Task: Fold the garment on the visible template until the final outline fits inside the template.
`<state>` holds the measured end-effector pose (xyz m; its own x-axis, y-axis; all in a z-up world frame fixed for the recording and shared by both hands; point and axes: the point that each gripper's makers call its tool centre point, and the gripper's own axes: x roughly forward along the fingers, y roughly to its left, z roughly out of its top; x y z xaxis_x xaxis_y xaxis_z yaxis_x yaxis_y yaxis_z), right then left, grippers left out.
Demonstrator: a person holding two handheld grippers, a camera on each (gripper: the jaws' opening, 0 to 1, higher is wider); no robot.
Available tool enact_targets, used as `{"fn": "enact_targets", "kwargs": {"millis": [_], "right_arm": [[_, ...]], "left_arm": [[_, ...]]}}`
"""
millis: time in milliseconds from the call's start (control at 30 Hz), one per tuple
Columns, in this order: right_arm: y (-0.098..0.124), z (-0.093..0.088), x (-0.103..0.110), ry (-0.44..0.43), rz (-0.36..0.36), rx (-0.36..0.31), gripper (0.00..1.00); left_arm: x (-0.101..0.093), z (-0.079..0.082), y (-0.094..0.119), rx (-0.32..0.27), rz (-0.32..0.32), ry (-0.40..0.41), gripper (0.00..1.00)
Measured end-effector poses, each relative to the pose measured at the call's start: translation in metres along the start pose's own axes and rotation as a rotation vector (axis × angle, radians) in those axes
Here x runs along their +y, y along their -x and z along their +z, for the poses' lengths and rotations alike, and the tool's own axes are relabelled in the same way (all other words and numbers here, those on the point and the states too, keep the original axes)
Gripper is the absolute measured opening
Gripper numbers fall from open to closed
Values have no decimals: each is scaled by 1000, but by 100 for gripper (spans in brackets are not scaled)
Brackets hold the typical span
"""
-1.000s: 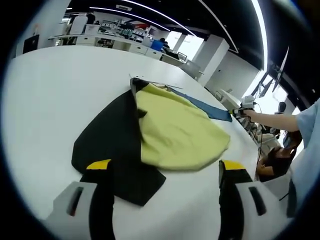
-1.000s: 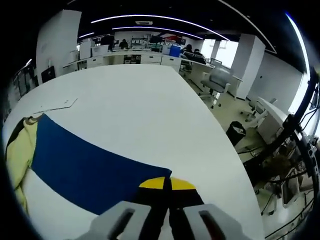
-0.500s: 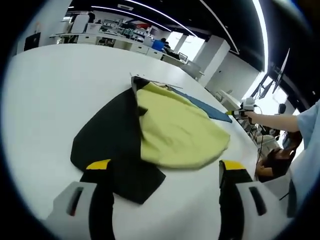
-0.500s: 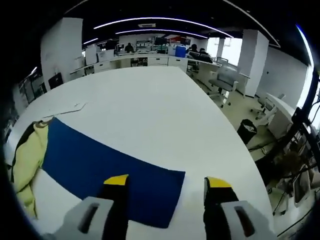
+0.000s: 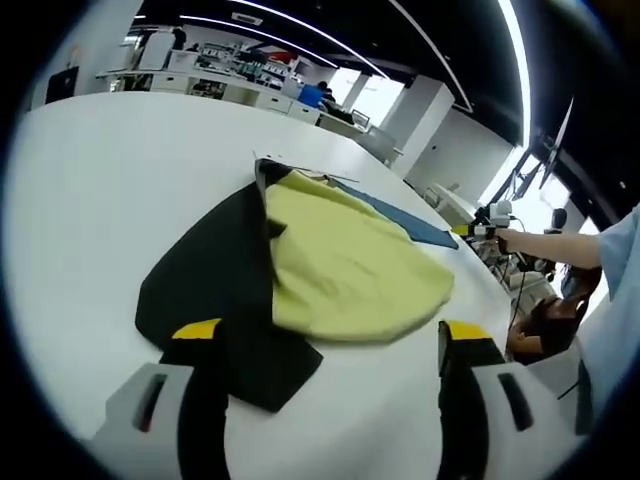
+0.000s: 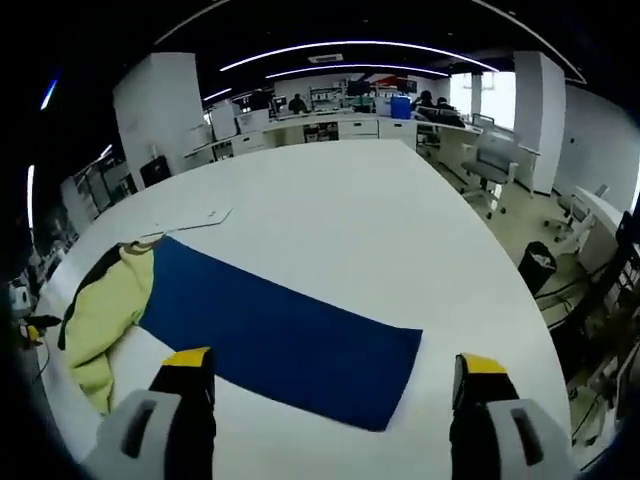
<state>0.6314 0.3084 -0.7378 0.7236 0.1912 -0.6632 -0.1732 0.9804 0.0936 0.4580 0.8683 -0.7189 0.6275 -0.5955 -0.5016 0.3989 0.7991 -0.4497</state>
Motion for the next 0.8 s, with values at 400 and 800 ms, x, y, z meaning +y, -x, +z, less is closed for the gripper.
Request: {"fn": "enact_targets", "kwargs": {"millis": [400,800], "right_arm": [[20,-7,66,49,122,-27,100],[60,-6,138,134,239,-82,100]], "left_arm": [[6,-14,17,25,44,-76,84],[17,-23,31,40,131,-212,74]]}}
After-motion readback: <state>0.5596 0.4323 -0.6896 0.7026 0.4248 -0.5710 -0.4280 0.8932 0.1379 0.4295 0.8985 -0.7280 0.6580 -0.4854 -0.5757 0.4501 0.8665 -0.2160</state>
